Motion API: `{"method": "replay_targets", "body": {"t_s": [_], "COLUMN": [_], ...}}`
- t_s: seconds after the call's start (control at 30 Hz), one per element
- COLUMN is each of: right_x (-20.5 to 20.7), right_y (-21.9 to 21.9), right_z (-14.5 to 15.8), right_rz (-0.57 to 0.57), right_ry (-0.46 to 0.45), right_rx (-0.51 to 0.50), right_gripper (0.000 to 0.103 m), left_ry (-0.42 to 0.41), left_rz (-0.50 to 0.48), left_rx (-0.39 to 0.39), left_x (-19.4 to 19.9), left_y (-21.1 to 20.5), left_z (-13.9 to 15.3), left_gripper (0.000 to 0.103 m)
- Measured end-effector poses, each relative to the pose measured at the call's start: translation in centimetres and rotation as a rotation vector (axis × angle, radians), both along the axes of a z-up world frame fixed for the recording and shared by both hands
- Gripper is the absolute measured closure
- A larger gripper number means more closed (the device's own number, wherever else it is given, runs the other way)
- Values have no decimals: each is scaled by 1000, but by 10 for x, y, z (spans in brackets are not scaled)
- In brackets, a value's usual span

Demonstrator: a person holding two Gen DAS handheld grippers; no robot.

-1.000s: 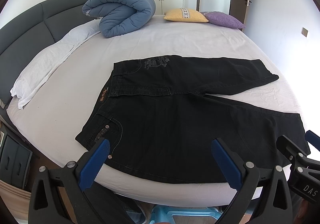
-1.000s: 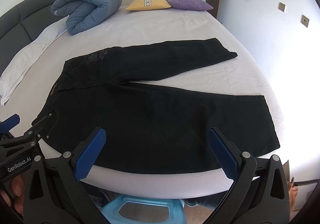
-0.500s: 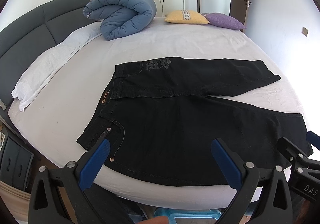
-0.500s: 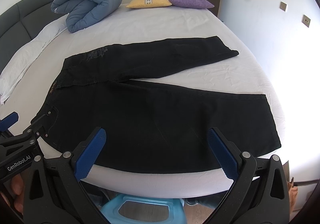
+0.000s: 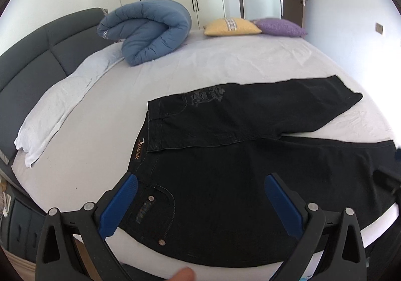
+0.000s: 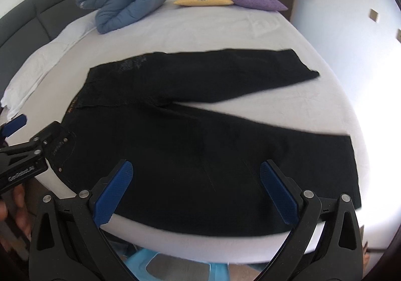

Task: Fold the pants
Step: 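Move both tools to the jeans leg hems and grasp them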

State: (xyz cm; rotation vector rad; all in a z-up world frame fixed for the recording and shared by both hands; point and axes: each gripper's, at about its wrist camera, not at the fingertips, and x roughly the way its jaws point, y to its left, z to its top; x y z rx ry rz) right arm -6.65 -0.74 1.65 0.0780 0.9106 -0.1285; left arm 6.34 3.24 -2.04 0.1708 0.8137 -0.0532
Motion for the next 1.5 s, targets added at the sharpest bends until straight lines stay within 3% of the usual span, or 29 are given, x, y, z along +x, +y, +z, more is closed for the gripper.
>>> {"method": "replay_targets", "body": {"t_s": [0.1, 0.2, 0.3, 0.4, 0.5, 0.63, 0.73, 0.83, 0.93, 1.0, 1.17, 1.23, 1.3, 1.37, 1.5], "right_x": [31, 70, 118, 170, 216, 271, 301, 319, 335, 344, 377, 394, 405, 417, 440], "right_y": [-8, -17, -29, -37, -33, -24, -24, -27, -29, -34, -29, -16, -7, 1, 11], "right_z": [10, 19, 24, 23, 15, -8, -25, -42, -51, -57, -58, -54, -53, -55, -61], "right_rz": [88, 173, 248, 353, 505, 689, 742, 773, 793, 817, 901, 930, 944, 951, 958], "right_ry": [-55, -100, -127, -127, -100, -28, 9, 42, 53, 68, 101, 117, 131, 143, 183], "right_rx": [-4, -4, 0, -10, -23, -75, -83, -41, -27, -5, 28, 48, 60, 50, 32], "right_gripper": [0, 0, 0, 0, 1, 16, 25, 31, 34, 38, 40, 47, 48, 48, 48], "left_ry": [-35, 80, 136, 96, 121, 183, 269, 343, 419, 472, 543, 559, 560, 565, 482], "left_rz": [-51, 4, 25, -49, -186, -301, -375, -454, -504, -513, -535, -558, -569, -583, -605], "left_rx": [-71, -26, -93, -64, -55, -5, -2, 57, 102, 146, 71, 63, 63, 60, 148], "left_x": [20, 62, 112, 167, 244, 327, 371, 398, 411, 417, 423, 425, 423, 417, 385], "left_y": [10, 21, 42, 50, 53, 51, 46, 37, 35, 38, 42, 41, 39, 35, 28], "left_z": [-1, -12, -18, -20, -30, -51, -69, -92, -115, -132, -145, -146, -143, -139, -127], "left_gripper": [0, 0, 0, 0, 0, 0, 0, 0, 7, 18, 19, 26, 57, 79, 88]}}
